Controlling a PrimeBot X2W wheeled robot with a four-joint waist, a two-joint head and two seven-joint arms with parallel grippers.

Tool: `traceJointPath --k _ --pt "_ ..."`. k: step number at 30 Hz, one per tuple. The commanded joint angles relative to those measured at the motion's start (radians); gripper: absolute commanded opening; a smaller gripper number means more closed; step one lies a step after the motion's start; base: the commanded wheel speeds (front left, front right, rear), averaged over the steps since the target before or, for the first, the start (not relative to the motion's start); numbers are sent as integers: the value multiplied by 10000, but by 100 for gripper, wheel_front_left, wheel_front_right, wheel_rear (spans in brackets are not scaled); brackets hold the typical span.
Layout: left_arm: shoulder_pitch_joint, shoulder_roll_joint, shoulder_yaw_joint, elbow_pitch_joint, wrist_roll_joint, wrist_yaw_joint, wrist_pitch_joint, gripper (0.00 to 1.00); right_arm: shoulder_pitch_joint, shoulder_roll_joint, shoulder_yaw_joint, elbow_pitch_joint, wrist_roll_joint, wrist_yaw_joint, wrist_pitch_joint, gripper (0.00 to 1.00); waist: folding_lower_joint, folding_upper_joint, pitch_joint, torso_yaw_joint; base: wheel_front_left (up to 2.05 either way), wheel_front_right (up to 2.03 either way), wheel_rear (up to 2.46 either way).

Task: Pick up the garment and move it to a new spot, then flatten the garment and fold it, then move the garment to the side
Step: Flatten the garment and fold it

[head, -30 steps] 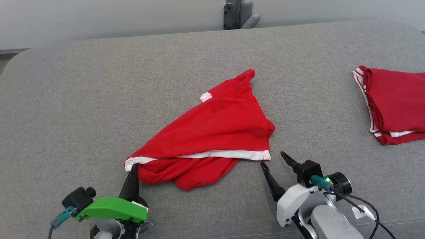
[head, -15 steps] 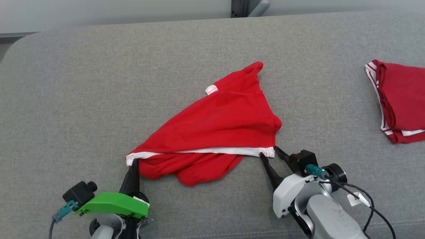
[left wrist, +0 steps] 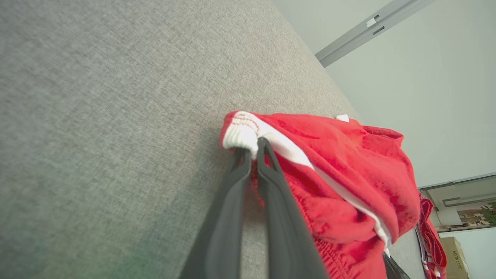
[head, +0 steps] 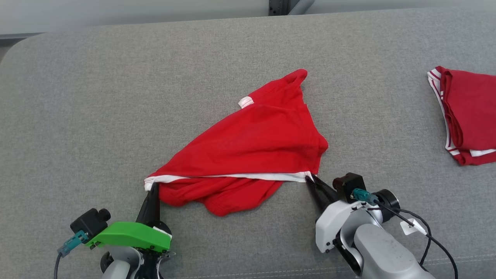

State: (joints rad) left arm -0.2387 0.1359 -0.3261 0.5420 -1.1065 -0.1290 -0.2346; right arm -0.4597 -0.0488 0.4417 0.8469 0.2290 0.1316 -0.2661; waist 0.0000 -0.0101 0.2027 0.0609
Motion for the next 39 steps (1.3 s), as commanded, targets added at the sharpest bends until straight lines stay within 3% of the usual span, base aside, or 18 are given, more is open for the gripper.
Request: traceJointPath --k 1,9,17,25,32,39 --pt "-149 82 -5 31 12 -21 -49 0 -10 -35 91 240 50 -19 36 0 0 101 1 2 0 0 0" --pt "-216 246 -34 -208 246 -21 -153 0 -63 -33 -212 -581 397 -19 21 0 0 101 -97 -82 0 0 0" --pt "-499 710 -90 -1147 1050 -22 -281 0 435 -254 -1159 -3077 681 -19 21 0 0 101 -432 -405 0 0 0" --pt "-887 1323 -255 -2456 1848 33 -185 0 1023 -823 -1418 -5662 1359 -17 20 0 0 101 -982 -950 0 0 0" --pt "-585 2089 -314 -4487 2218 266 239 0 1639 -1403 -1989 -8036 2109 -17 21 0 0 101 -1680 -1484 0 0 0" --pt "-42 2902 -171 -7539 2131 713 1064 0 2128 -1959 -2856 -10431 2372 -17 600 0 0 101 -2212 -1869 0 0 0"
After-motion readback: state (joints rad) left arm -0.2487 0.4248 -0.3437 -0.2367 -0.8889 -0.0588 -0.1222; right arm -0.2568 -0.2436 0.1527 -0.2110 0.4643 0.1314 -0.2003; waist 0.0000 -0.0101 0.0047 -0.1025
